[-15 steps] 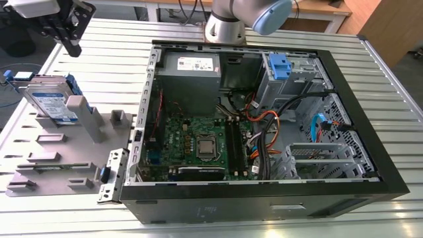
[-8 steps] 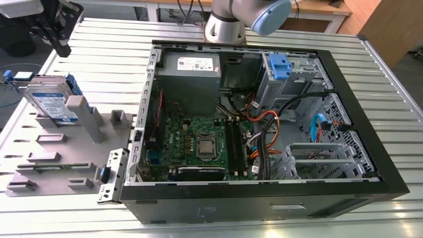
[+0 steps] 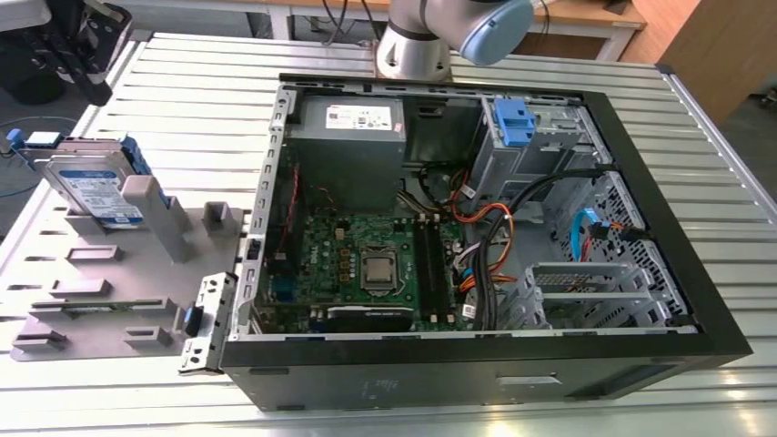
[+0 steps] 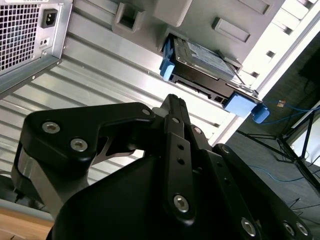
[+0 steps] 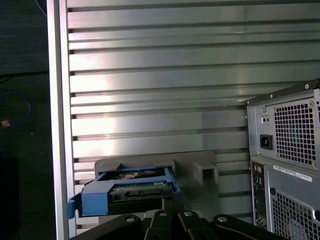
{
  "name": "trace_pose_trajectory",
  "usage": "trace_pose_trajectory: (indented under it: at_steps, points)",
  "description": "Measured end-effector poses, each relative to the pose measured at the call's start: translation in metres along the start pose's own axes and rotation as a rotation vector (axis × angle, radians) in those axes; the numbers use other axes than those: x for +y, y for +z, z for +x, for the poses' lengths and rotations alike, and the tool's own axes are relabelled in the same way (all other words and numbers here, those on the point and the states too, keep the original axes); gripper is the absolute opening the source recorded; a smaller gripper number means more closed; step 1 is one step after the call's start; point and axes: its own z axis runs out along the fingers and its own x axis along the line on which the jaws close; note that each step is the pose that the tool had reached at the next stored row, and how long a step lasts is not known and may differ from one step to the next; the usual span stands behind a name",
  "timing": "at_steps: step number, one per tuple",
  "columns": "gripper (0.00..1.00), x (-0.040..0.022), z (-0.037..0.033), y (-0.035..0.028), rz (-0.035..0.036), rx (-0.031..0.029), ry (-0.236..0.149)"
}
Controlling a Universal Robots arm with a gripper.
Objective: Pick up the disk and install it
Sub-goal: 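Reach for the disk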
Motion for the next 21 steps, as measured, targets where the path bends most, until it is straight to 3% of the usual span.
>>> trace_pose_trajectory:
  at_steps: [7, 10, 21]
  points:
    - [0.11, 0.0000, 0.0002, 0.0001, -0.0001, 0.0007, 0.000]
    - [0.11, 0.0000, 0.0003, 0.0004, 0.0008, 0.0114, 0.001]
    - [0.11, -0.0003, 0.0028, 0.0016, 0.0011, 0.0121, 0.000]
